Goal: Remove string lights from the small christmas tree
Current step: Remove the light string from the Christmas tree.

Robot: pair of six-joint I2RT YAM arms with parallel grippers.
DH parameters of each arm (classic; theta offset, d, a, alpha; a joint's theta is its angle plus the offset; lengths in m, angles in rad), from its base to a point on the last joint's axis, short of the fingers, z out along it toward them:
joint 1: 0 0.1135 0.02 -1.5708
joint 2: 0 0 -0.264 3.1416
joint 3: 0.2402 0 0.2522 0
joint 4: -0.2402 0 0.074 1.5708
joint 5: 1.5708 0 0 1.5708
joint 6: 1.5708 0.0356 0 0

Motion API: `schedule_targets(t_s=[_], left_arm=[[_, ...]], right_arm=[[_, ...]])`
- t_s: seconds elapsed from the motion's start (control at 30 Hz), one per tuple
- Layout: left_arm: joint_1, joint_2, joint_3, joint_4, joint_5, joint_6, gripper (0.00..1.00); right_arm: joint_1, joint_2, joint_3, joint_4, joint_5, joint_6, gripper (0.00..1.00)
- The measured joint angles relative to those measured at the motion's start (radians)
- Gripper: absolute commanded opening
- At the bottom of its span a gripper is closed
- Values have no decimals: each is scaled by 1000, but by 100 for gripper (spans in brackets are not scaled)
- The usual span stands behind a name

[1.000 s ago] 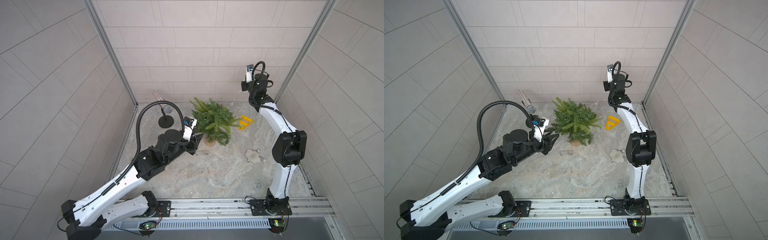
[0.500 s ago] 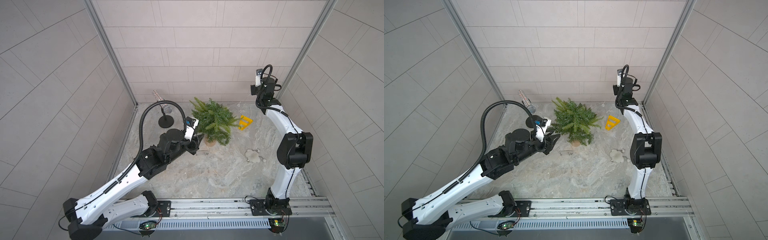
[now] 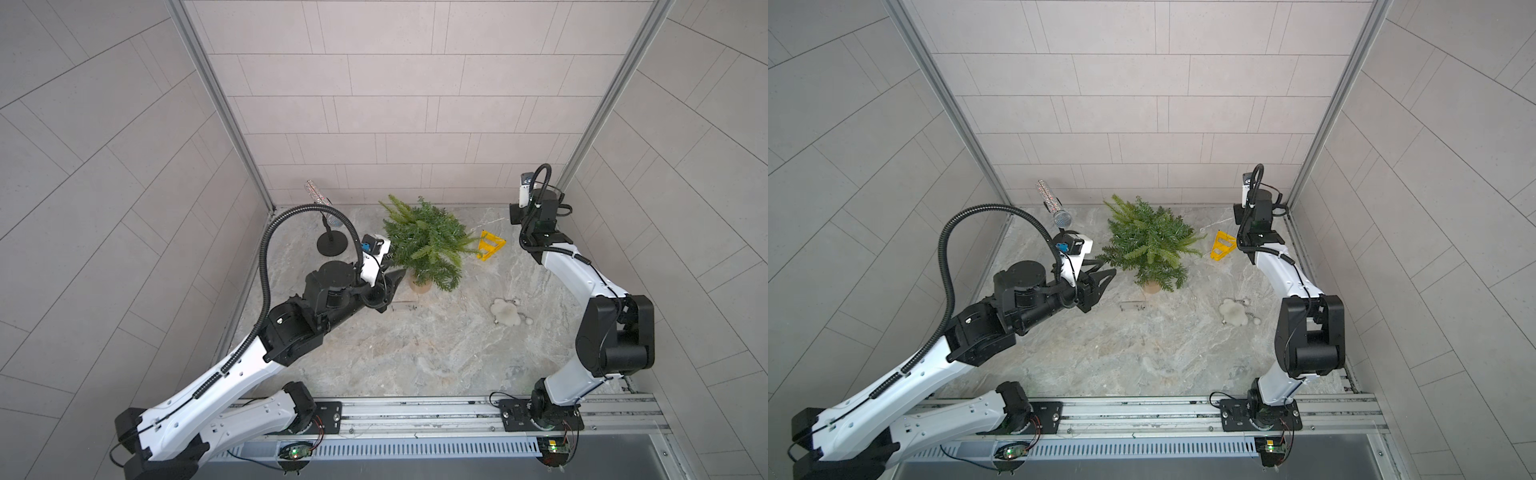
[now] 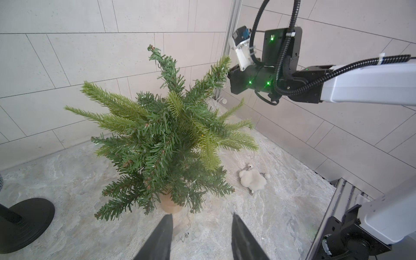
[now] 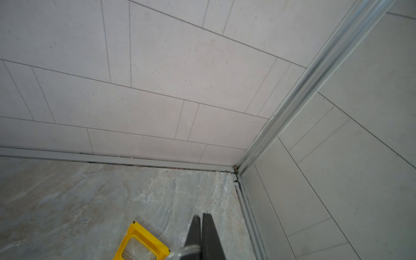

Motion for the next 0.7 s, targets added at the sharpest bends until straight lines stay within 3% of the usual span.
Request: schedule_targets(t_s=[0.47, 0.7], left_arm=[[0, -7, 0, -9, 31, -3, 46], [0, -34, -8, -14, 47, -11, 46]], right_arm=[[-17, -286, -259, -29, 37, 80, 0], [-17, -374, -319, -84, -34, 134, 0]])
